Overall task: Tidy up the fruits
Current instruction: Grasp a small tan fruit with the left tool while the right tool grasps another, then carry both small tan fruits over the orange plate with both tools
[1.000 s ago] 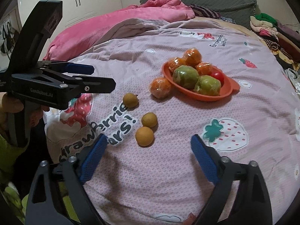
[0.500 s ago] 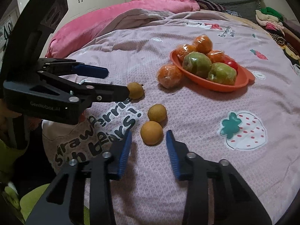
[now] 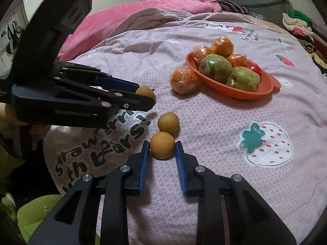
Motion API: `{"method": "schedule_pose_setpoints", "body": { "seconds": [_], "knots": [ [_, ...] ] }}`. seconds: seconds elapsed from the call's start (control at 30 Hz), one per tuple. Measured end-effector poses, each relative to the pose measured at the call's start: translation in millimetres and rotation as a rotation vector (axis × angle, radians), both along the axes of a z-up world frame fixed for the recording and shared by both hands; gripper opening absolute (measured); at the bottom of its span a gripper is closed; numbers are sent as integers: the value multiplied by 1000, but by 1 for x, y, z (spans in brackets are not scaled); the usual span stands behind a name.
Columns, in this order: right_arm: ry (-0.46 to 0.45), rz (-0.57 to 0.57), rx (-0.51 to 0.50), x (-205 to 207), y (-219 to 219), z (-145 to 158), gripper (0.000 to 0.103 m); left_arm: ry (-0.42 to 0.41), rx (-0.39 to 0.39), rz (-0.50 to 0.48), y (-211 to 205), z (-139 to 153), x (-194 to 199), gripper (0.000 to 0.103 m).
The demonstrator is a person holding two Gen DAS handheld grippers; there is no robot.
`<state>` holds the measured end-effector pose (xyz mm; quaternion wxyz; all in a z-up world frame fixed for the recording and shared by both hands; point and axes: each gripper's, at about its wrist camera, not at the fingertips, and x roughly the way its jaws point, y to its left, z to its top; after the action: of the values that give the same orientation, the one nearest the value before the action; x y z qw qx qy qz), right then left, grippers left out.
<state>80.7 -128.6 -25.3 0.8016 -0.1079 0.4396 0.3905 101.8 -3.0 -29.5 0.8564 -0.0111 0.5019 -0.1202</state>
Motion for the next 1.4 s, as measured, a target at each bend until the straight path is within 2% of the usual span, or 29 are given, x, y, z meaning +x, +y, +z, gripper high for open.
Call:
{"method": "schedule_pose_setpoints", "body": {
  "seconds": [0.13, 0.3, 0.8, 1.4],
  "knots": [
    [0, -1, 10, 0, -5, 1, 24, -4, 40, 9, -2, -5, 6, 19],
    [-3, -4, 23, 0, -10, 5, 24, -4, 35, 9, -1, -4, 5, 19],
    [-42, -72, 68, 12, -42, 27, 24, -73, -54, 39, 9, 30, 1, 19],
    [-121, -147, 100, 55, -68, 52, 24, -89, -42, 34, -1, 52, 43, 19]
  ]
}}
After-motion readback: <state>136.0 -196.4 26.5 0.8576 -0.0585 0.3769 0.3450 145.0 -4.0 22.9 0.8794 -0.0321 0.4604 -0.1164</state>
